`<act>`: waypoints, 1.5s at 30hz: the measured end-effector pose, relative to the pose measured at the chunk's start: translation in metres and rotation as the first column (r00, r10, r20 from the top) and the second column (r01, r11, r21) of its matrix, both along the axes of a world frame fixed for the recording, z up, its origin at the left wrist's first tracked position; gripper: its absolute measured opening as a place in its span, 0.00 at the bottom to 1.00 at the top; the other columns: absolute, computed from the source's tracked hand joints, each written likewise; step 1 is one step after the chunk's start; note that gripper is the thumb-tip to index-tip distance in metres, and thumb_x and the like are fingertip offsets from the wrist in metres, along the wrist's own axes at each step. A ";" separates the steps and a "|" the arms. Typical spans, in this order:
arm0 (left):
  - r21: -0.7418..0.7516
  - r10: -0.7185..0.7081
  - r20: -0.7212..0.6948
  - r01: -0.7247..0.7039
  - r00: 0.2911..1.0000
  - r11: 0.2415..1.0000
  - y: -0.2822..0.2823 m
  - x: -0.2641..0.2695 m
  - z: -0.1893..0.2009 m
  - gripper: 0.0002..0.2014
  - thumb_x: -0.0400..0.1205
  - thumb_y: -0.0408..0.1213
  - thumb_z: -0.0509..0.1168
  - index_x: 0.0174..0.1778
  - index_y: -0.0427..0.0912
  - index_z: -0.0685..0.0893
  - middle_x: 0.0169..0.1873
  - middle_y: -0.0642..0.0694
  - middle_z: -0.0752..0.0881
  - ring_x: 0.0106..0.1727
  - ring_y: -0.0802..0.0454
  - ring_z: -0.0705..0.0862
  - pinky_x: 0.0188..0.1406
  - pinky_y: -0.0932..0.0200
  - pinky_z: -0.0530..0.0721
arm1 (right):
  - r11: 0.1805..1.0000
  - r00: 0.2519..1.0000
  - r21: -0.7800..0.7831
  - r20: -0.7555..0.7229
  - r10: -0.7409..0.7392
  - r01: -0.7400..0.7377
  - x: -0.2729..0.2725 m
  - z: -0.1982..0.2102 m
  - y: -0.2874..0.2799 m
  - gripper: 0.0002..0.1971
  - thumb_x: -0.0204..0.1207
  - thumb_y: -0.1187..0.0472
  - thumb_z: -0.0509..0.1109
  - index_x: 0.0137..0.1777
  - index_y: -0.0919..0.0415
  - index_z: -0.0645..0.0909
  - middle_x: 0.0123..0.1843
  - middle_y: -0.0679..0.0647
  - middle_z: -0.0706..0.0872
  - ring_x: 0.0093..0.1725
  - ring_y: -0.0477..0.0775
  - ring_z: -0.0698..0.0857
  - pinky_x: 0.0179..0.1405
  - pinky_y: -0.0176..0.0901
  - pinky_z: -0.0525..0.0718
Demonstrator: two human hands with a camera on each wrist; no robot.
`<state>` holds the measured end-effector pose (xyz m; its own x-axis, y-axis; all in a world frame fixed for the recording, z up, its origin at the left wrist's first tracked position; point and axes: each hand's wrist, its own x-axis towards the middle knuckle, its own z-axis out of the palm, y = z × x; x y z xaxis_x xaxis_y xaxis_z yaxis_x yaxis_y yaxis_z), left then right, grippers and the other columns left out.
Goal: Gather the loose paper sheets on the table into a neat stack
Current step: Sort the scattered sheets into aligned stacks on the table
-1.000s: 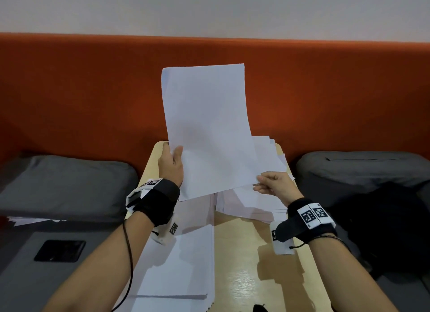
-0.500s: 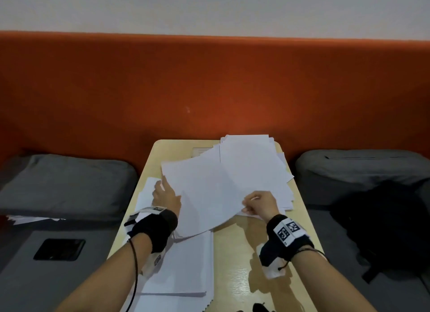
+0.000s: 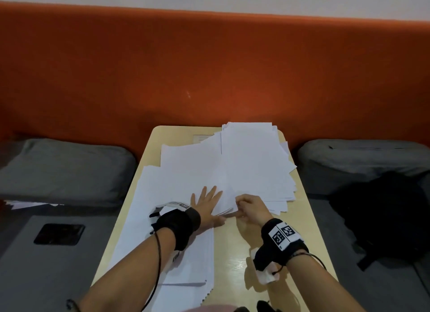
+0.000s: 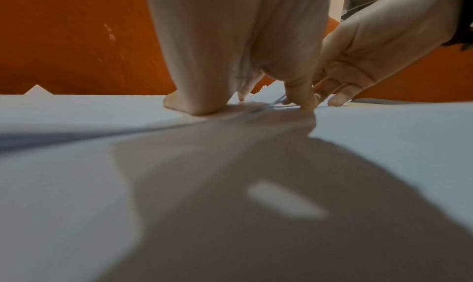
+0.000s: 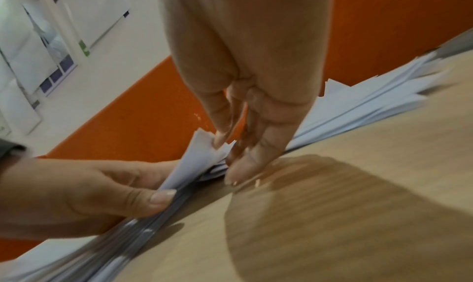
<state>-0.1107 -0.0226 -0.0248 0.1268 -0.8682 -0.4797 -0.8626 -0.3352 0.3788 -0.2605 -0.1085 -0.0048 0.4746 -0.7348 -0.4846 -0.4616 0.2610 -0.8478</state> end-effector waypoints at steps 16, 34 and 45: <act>-0.014 0.455 -0.587 -0.571 0.669 0.821 0.003 0.007 0.035 0.12 0.85 0.37 0.58 0.43 0.32 0.81 0.78 0.31 0.61 0.80 0.42 0.60 0.59 0.68 0.68 | 0.996 0.993 -0.064 0.102 0.060 -0.054 0.005 -0.009 -0.006 0.11 0.82 0.68 0.61 0.59 0.58 0.82 0.47 0.55 0.81 0.33 0.46 0.77 0.30 0.35 0.78; 0.154 0.476 -0.831 -0.702 0.289 0.696 0.011 0.011 0.034 0.22 0.80 0.24 0.64 0.19 0.41 0.82 0.51 0.43 0.85 0.82 0.56 0.55 0.74 0.47 0.70 | 0.952 0.975 -0.278 0.140 0.172 -0.128 0.038 -0.006 -0.015 0.13 0.76 0.70 0.71 0.59 0.64 0.83 0.53 0.61 0.82 0.31 0.37 0.84 0.34 0.24 0.80; 0.168 0.465 -0.860 -0.744 0.211 0.647 0.003 0.008 0.028 0.09 0.82 0.32 0.63 0.47 0.27 0.82 0.35 0.56 0.83 0.81 0.59 0.57 0.79 0.45 0.65 | 0.942 0.979 -0.314 0.122 0.161 -0.116 0.035 -0.014 -0.013 0.13 0.73 0.70 0.73 0.56 0.61 0.86 0.52 0.51 0.81 0.44 0.42 0.82 0.36 0.21 0.79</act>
